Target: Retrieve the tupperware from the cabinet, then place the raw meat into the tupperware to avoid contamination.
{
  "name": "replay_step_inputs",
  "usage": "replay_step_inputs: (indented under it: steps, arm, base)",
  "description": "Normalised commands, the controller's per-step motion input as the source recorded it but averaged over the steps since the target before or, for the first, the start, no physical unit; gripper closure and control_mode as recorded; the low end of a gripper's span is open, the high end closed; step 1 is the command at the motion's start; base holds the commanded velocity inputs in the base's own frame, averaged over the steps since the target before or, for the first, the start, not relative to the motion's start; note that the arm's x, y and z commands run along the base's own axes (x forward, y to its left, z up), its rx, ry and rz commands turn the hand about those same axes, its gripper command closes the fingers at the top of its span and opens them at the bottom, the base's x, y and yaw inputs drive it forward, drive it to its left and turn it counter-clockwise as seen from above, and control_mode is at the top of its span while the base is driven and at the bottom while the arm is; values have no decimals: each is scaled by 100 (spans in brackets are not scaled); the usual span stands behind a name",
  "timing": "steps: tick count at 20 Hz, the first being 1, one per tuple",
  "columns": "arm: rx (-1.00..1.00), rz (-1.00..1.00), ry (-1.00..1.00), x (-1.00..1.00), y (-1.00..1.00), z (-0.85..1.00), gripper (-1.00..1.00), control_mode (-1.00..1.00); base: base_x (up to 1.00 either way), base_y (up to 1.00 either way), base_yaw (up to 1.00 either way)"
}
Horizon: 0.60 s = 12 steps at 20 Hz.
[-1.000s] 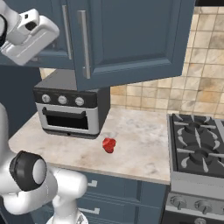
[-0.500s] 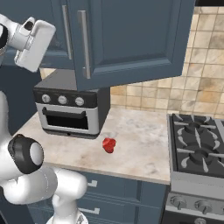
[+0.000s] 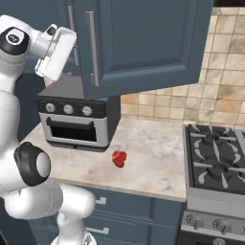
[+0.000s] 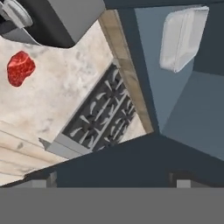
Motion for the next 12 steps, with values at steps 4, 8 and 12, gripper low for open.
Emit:
replay_step_inputs:
  steps: [4,8,12]
  arm:
    - [-12,0,31,7,-30,0,-100,-100]
    - [-17,0,27,3,-11,0,-100,-100]
    - [-15,-4,22,-16,-11,-1,-100,-100]
  base:
    - [0,0,0]
    - [0,0,0]
    - [0,0,0]
